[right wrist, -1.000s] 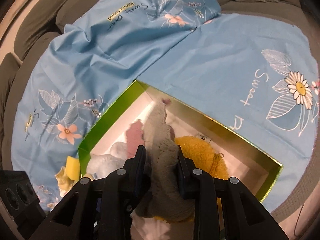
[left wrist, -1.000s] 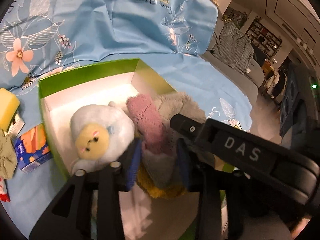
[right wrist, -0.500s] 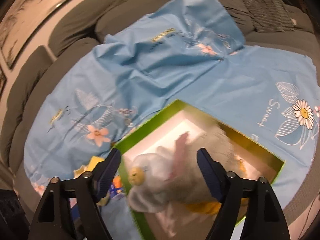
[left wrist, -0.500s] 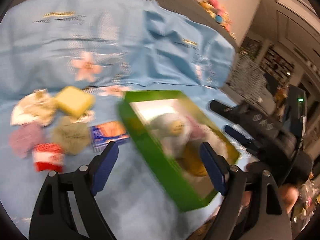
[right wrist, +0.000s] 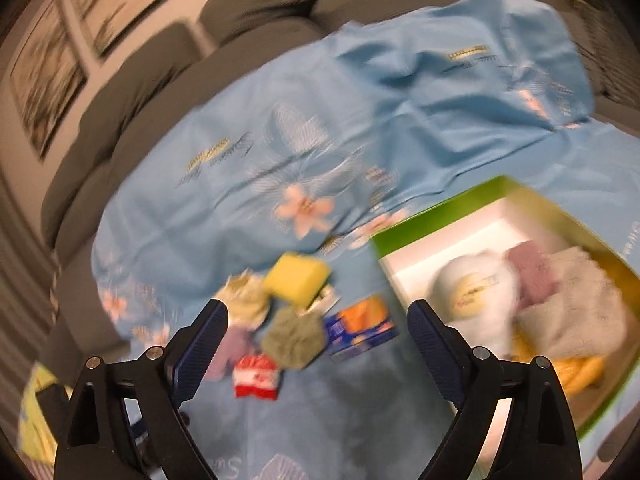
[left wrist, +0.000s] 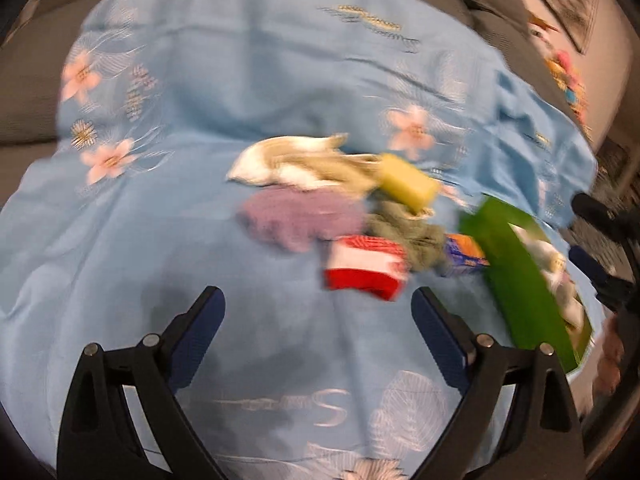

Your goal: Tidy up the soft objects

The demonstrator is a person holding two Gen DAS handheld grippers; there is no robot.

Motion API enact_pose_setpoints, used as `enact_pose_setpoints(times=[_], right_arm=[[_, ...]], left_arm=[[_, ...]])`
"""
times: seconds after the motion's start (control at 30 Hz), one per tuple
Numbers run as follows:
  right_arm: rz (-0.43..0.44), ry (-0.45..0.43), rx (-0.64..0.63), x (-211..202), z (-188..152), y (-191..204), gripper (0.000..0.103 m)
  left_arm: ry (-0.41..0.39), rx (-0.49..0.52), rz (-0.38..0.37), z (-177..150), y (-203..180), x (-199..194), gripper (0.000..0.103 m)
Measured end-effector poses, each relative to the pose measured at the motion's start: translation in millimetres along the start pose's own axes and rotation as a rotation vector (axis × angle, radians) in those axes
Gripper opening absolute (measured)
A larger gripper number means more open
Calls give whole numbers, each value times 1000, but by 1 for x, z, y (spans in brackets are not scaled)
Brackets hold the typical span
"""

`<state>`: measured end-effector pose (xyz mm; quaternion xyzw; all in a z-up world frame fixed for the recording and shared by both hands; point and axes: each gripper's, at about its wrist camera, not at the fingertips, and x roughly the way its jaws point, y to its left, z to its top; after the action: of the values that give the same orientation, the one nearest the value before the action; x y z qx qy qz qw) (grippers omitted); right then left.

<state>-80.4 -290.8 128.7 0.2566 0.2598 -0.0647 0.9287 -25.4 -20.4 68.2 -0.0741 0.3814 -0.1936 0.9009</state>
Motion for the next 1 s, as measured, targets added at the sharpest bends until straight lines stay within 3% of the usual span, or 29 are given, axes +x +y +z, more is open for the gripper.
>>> enact_pose_setpoints(times=[0.1, 0.23, 0.33, 0.47, 0.53, 0.6, 0.73, 0.87, 1.0], right_arm=[[18, 85, -70, 24, -16, 32, 92], [57, 257, -50, 70, -30, 56, 92], [25, 374, -50, 110, -40, 70, 92], [-33, 432, -69, 147, -56, 79, 90], [-29, 464, -63, 157, -64, 79, 81], [-41, 490, -78, 168, -73, 77, 61], [-16, 447, -49, 159, -73, 71, 39], [69, 437, -57, 127, -68, 79, 38], [144, 510, -104, 103, -78, 88, 38]], left_arm=[[7, -41, 53, 4, 19, 5, 94], [29, -112, 121, 9, 41, 8, 94], [33, -131, 158, 11, 49, 8, 94], [29, -130, 157, 12, 51, 4, 94], [31, -128, 163, 11, 50, 5, 94], [34, -128, 161, 11, 50, 6, 94], [37, -137, 157, 11, 51, 6, 94], [33, -138, 147, 10, 52, 3, 94], [39, -154, 140, 9, 54, 3, 94]])
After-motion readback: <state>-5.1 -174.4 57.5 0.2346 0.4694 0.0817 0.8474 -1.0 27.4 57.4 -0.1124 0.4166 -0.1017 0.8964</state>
